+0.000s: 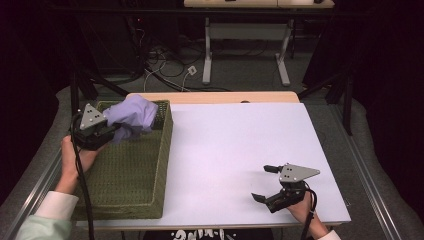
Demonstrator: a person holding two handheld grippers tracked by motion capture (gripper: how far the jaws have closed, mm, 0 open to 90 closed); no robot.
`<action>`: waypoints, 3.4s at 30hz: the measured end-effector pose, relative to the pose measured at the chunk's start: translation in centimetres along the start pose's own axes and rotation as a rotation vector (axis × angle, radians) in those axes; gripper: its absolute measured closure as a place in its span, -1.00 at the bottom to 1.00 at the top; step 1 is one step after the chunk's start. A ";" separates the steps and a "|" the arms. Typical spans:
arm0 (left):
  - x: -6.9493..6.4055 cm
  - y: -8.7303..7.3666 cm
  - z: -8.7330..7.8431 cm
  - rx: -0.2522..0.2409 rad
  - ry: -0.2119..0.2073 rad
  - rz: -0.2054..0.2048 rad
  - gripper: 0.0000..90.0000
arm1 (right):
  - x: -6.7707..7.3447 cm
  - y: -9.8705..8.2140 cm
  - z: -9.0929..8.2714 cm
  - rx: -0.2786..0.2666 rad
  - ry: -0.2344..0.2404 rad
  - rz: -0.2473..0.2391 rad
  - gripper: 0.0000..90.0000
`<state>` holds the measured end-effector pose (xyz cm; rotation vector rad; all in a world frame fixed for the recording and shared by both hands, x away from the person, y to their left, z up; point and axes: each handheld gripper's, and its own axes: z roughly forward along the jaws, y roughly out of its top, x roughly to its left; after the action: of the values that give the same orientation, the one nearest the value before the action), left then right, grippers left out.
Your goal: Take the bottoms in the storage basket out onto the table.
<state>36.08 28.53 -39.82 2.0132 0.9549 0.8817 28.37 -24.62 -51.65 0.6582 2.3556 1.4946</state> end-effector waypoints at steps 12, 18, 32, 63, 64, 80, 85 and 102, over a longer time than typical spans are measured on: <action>-0.6 0.6 -0.2 -0.022 -0.017 0.014 0.76 | 0.0 0.0 0.1 0.005 0.001 0.000 -0.98; -1.1 1.0 -0.3 -0.033 -0.024 0.022 0.76 | 0.0 -0.1 0.1 0.007 0.001 0.001 -0.98; -1.9 2.0 -0.7 -0.058 -0.043 0.041 0.76 | 0.0 -0.1 0.1 0.006 0.002 0.001 -0.98; -4.2 4.4 -0.4 -0.111 -0.102 0.088 0.75 | -0.1 -0.1 0.1 0.005 0.004 0.006 -0.98; -4.3 4.5 -0.4 -0.113 -0.103 0.091 0.75 | -0.1 -0.1 0.1 0.004 0.004 0.005 -0.98; -5.9 6.0 0.3 -0.129 -0.159 0.117 0.75 | -0.1 -0.1 0.1 0.003 0.003 0.005 -0.98; -6.6 6.4 0.6 -0.130 -0.179 0.132 0.75 | -0.1 -0.1 0.1 0.004 0.004 0.005 -0.98; -8.9 7.7 2.3 -0.115 -0.244 0.180 0.75 | -0.1 -0.1 0.0 0.004 0.001 0.008 -0.98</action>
<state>36.10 16.90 -37.01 2.0728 0.5829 0.7444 28.46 -24.75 -51.78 0.6682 2.3607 1.4940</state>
